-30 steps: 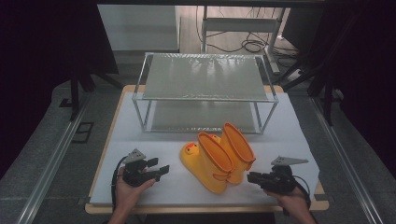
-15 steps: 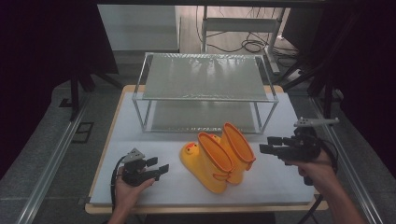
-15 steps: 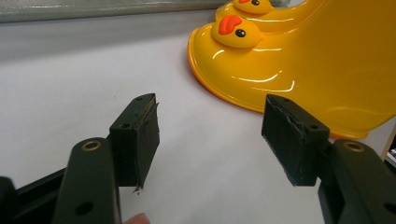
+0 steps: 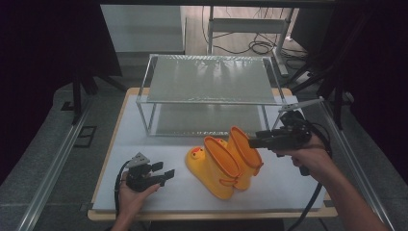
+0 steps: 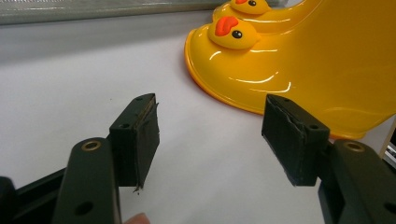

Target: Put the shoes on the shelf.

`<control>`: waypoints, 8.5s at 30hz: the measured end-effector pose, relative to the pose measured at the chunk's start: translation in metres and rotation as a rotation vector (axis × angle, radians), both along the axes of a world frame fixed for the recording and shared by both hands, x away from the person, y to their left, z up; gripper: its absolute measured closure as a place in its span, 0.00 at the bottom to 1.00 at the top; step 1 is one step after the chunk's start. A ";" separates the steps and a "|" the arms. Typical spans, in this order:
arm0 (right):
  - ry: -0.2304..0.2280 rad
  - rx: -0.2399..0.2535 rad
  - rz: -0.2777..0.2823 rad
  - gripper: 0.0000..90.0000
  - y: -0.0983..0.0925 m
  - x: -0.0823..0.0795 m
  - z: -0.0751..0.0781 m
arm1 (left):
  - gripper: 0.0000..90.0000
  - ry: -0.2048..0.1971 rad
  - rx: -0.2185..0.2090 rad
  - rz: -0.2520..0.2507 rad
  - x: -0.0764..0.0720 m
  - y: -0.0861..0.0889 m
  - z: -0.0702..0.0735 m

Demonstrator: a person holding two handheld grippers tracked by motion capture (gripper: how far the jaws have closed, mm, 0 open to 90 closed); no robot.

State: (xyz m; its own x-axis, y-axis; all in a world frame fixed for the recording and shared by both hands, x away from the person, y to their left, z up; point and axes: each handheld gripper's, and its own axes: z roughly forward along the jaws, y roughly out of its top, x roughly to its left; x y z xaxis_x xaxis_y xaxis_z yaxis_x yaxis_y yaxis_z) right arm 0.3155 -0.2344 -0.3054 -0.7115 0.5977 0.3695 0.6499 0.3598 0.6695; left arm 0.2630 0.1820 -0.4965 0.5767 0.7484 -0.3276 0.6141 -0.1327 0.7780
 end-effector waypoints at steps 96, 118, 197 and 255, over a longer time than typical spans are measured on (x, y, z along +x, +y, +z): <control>-0.023 0.023 -0.189 0.92 -0.007 0.073 0.182 | 0.41 0.028 -0.003 -0.002 0.002 0.001 -0.010; -0.009 -0.010 -0.375 0.92 0.019 0.223 0.124 | 0.41 0.036 0.024 -0.017 0.003 -0.002 -0.012; -0.094 -0.007 -0.480 1.00 -0.027 0.178 -0.021 | 0.41 0.030 0.033 0.000 0.001 0.001 -0.011; -0.055 0.049 -0.332 1.00 0.030 0.168 -0.033 | 0.40 0.040 0.035 -0.014 0.001 -0.006 -0.013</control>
State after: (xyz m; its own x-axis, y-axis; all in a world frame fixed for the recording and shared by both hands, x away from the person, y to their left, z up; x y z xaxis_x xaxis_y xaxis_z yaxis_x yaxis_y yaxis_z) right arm 0.4836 -0.2048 -0.3379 -0.5007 0.7826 0.3698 0.6884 0.1010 0.7183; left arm 0.2638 0.1758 -0.5093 0.5740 0.7518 -0.3244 0.6429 -0.1684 0.7472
